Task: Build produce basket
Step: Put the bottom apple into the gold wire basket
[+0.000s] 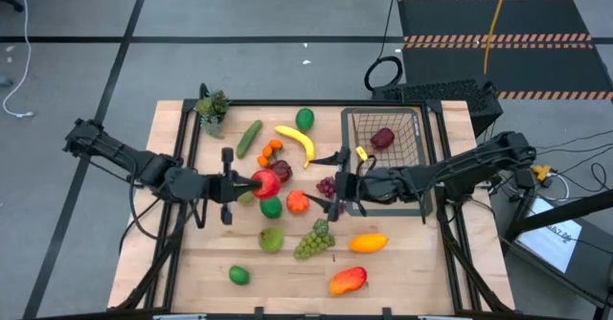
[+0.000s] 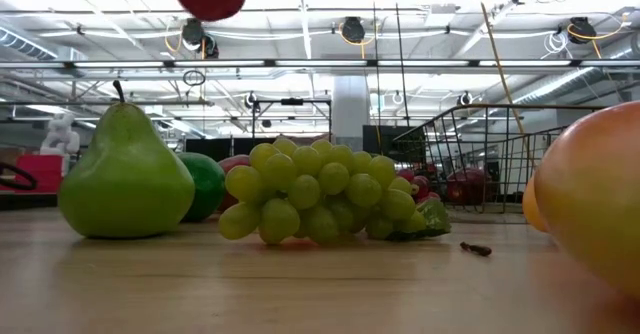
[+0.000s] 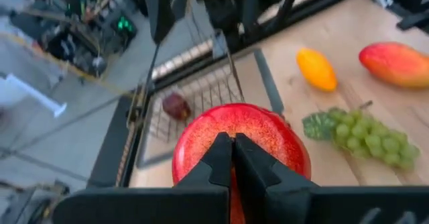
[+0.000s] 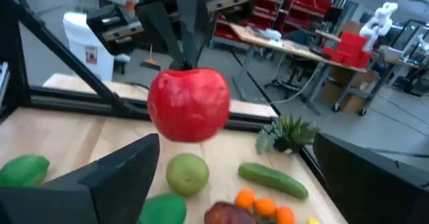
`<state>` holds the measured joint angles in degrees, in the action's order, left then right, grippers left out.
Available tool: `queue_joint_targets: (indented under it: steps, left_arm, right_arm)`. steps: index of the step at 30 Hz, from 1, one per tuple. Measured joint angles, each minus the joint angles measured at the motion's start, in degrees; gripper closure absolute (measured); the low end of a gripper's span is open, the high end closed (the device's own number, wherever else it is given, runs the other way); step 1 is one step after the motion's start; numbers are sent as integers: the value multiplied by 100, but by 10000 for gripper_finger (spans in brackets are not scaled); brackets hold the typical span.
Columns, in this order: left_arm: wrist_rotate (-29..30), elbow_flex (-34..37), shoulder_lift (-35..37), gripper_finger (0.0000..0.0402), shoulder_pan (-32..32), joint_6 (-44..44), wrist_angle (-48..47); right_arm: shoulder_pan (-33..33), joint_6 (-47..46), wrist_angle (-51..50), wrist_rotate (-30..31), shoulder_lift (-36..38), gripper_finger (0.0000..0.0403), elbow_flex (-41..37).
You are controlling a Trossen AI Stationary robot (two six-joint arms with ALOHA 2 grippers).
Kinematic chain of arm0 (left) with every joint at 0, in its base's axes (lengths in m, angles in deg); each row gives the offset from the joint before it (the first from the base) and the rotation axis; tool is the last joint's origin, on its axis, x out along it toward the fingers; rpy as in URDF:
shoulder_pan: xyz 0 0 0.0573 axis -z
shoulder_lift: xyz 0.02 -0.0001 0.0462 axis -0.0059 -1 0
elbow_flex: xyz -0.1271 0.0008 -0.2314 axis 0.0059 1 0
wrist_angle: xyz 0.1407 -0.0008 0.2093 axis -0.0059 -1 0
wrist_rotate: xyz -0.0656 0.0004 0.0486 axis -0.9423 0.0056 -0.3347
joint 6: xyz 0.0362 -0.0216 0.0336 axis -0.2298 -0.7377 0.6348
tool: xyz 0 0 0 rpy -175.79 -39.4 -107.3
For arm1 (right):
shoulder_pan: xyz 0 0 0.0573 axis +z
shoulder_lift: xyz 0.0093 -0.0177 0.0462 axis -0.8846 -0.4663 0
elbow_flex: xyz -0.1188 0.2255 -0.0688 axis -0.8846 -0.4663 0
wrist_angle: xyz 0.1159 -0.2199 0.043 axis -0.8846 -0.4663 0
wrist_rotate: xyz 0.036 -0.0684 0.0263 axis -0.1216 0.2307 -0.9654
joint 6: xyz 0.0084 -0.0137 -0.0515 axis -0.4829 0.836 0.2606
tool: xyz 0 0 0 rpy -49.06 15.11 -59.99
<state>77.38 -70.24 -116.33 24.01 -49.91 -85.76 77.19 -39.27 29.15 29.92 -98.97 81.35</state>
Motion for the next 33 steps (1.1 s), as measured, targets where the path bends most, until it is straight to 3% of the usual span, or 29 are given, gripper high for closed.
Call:
queue_joint_targets:
  steps: [11,16,27,33]
  left_arm:
    - [-957,-5,-462,396,-681,709,829]
    - [-1189,-4,-762,396,-918,873,1095]
    - [-1916,-5,-1139,398,-1257,897,1602]
    - [-1948,-5,-1309,394,-1330,931,1860]
  right_arm:
    - [-95,-124,586,-176,-406,3,0]
    - [-294,-637,540,-1011,-406,3,0]
    - [-397,-668,280,-1015,-486,3,2]
    - [-491,-791,262,-1301,-596,3,9]
